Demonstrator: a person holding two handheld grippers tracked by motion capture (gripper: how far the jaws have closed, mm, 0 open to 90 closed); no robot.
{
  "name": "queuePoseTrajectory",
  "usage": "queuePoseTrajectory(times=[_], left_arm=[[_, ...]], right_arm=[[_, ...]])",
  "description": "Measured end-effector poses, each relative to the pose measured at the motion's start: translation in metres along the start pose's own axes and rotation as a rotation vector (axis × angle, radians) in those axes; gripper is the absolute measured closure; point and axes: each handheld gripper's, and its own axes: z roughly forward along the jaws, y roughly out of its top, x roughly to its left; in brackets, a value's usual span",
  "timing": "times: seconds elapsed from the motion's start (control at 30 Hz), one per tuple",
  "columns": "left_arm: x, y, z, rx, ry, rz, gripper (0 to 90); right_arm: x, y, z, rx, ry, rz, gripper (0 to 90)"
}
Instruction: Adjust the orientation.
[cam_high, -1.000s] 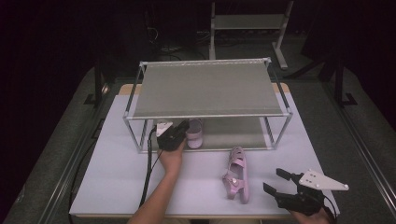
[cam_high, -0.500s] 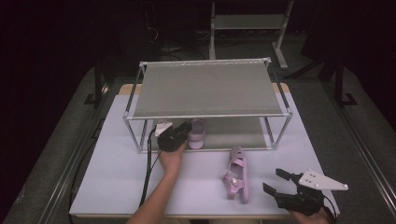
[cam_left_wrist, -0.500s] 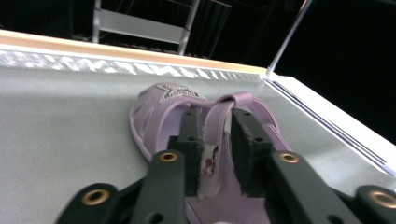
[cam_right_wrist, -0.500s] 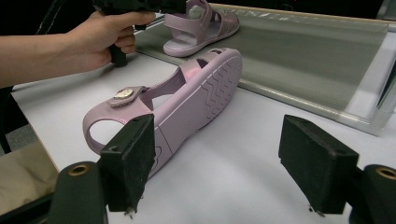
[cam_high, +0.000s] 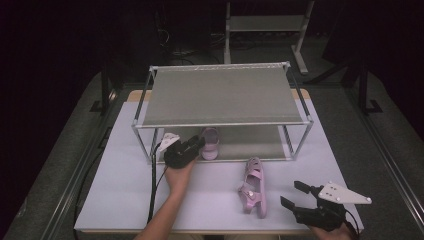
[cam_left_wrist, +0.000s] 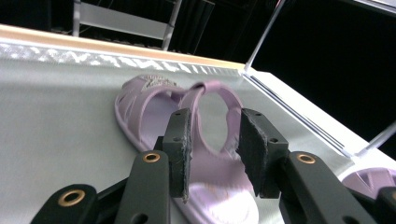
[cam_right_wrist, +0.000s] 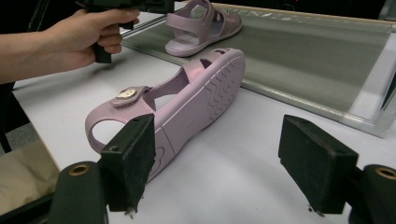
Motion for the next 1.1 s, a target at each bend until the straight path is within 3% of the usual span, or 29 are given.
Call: queuePoseTrajectory(times=[0.3, 0.53, 0.83, 1.1], left_arm=[[-0.008, -0.009, -0.023, 0.014, -0.030, 0.021, 63.8], [-0.015, -0.010, -0.040, 0.045, -0.059, 0.080, 58.6], [-0.016, -0.005, -0.066, 0.071, -0.107, 0.110, 54.1], [-0.015, -0.008, -0.096, 0.081, -0.142, 0.160, 48.1]], right_arm=[[0.002, 0.000, 0.000, -0.005, -0.001, 0.003, 27.4], [0.007, 0.003, 0.003, -0.003, 0.019, 0.016, 33.5], [0.016, 0.007, 0.012, 0.018, 0.036, 0.024, 49.6], [0.017, 0.016, 0.022, 0.028, 0.062, 0.038, 49.8]])
